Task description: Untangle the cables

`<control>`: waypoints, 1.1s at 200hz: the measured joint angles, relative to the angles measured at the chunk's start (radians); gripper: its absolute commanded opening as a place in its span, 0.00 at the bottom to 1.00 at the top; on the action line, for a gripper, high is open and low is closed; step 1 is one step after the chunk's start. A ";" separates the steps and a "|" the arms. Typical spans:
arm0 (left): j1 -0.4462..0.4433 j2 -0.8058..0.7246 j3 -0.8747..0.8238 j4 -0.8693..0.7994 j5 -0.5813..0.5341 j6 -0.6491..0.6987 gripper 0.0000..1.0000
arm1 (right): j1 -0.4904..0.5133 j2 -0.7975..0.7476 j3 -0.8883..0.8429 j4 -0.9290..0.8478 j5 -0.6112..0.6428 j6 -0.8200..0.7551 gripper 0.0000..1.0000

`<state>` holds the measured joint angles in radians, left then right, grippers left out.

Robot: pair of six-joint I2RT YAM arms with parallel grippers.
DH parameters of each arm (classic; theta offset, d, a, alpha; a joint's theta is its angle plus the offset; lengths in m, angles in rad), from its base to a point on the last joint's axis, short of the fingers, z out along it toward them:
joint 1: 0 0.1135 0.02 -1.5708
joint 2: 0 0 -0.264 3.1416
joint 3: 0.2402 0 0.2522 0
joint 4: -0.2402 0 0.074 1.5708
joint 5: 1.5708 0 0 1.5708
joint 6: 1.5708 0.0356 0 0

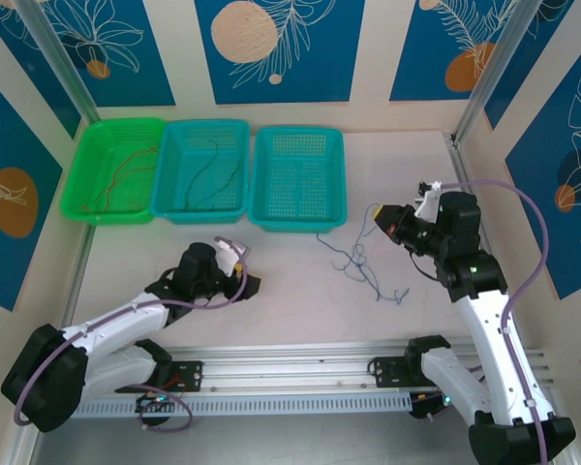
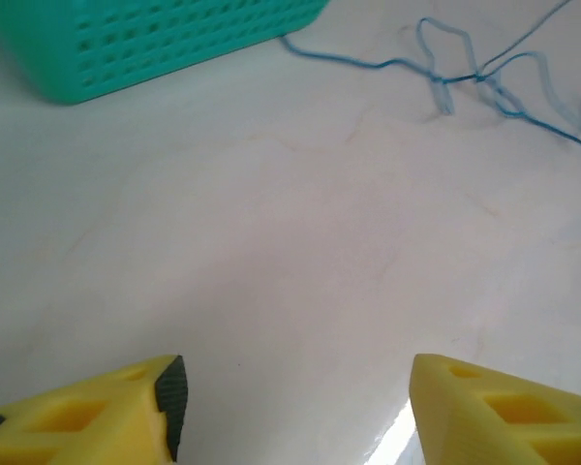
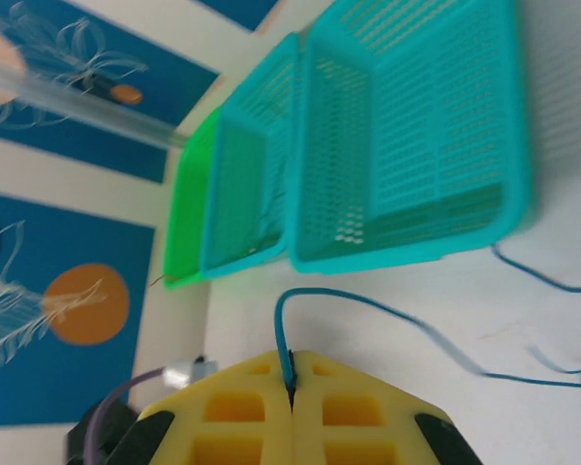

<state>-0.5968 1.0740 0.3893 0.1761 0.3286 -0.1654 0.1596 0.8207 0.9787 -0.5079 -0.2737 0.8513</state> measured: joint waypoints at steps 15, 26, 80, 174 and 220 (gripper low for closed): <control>0.000 0.017 0.001 0.068 0.073 -0.014 0.77 | 0.041 0.021 0.063 0.004 -0.039 -0.018 0.00; 0.000 0.028 0.005 0.115 0.116 -0.020 0.82 | 0.077 0.036 0.116 0.013 -0.060 -0.035 0.00; -0.025 0.113 0.183 0.298 0.214 -0.034 0.97 | 0.196 0.098 0.322 0.037 -0.091 -0.086 0.00; -0.167 0.492 0.429 0.449 0.181 0.008 0.75 | 0.365 0.162 0.410 0.043 -0.046 -0.120 0.00; -0.167 0.548 0.289 0.490 0.042 -0.003 0.42 | 0.291 0.093 0.429 0.049 0.070 -0.093 0.00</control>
<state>-0.7643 1.6222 0.6781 0.6659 0.3702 -0.1680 0.4507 0.9138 1.4078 -0.4591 -0.2035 0.7586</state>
